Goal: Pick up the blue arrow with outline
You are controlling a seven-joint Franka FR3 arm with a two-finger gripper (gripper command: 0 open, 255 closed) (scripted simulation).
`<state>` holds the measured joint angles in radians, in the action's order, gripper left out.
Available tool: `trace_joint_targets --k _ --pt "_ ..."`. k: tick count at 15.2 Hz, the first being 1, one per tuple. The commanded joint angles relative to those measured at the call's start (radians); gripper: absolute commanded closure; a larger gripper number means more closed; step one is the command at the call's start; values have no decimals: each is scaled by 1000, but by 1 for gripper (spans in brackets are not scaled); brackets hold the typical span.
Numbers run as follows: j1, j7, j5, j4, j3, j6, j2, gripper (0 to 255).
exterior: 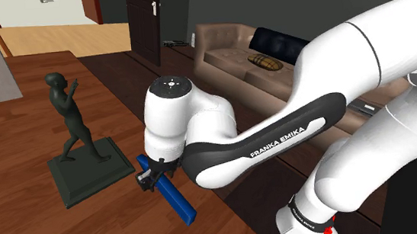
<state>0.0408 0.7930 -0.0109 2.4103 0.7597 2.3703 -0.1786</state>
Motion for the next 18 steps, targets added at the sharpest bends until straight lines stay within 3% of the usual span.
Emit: trace_joint_targets --k 1,9,18 --pt "-1 1 -2 1 1 2 2 255" --pt "0 2 -1 1 1 2 1 255" --pt "23 -60 65 -62 -37 -126 -81 255"
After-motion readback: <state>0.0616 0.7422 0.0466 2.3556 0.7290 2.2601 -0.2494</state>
